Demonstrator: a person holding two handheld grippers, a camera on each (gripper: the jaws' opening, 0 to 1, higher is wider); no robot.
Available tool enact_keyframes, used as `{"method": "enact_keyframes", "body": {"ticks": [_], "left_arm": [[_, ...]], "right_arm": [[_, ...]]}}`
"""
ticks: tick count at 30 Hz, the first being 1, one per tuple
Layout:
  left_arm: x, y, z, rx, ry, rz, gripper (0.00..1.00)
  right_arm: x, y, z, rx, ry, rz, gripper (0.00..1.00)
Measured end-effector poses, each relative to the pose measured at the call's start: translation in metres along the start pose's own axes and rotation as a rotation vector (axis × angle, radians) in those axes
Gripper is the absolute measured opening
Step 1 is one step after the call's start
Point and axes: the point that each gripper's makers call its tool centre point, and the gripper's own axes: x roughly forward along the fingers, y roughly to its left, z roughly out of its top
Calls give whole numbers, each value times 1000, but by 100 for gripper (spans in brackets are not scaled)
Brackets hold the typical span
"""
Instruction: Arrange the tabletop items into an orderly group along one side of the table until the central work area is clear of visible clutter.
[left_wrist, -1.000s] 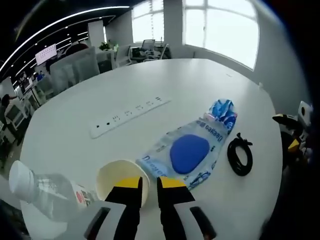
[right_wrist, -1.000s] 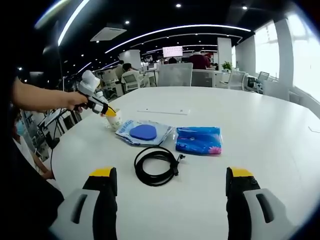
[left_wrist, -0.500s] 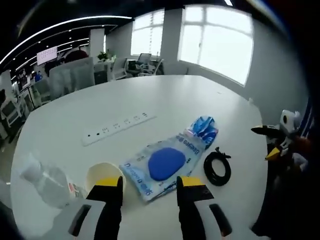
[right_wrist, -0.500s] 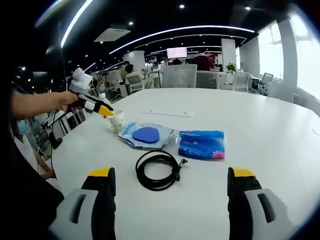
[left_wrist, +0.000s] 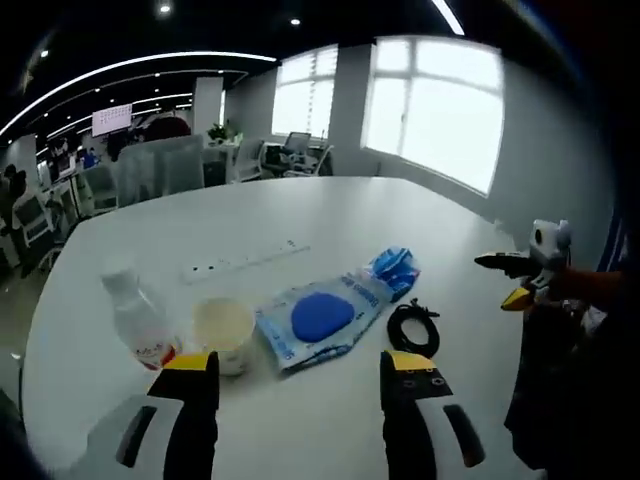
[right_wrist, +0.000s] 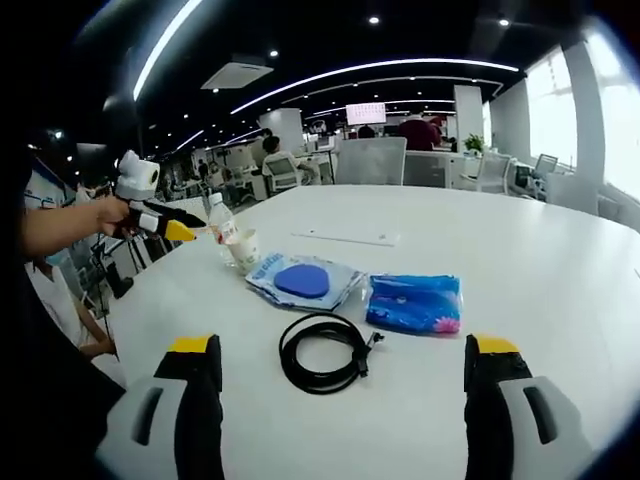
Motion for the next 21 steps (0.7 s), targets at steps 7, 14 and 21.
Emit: {"method": "enact_keyframes", "body": {"ticks": [7, 14, 21], "left_arm": [[-26, -5, -16, -14, -37, 20, 75], [-47, -11, -30, -60, -35, 24, 81], [-60, -15, -41, -76, -34, 17, 86]], "right_arm": [[-2, 0, -1, 7, -2, 7, 100], [-6, -3, -1, 5, 6, 7, 100], [-11, -5, -5, -8, 18, 4, 100]]}}
